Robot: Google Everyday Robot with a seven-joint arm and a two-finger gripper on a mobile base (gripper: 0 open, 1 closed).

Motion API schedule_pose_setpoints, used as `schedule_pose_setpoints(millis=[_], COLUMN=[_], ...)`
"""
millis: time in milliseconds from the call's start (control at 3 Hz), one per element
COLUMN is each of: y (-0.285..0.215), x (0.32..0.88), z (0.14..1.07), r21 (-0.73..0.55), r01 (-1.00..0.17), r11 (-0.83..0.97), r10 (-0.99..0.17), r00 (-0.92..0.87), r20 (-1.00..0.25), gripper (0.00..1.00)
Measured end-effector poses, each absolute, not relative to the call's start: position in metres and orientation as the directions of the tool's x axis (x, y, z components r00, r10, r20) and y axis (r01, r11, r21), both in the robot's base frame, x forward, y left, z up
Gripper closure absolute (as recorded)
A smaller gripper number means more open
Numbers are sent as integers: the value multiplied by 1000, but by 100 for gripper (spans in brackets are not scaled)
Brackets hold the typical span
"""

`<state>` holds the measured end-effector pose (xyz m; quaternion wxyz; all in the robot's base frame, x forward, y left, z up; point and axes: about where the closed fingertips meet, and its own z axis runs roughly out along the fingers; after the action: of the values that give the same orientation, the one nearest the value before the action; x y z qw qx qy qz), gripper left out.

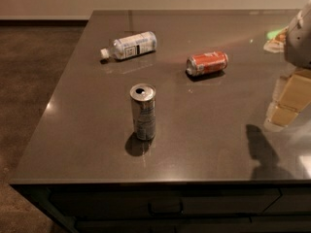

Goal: Move redbull can near coke can

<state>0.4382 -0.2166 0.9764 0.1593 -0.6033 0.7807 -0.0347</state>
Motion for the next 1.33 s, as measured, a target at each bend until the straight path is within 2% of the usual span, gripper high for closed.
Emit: schedule_pose_setpoints(millis=[667, 1333], y=[-207, -147], x=[439, 437], z=[978, 970], r21=[-253, -227], r01=[-931, -950], r11=[263, 216], r10=[-951, -922], r00=[-207, -121], r20=[-227, -368], gripper=[0, 0])
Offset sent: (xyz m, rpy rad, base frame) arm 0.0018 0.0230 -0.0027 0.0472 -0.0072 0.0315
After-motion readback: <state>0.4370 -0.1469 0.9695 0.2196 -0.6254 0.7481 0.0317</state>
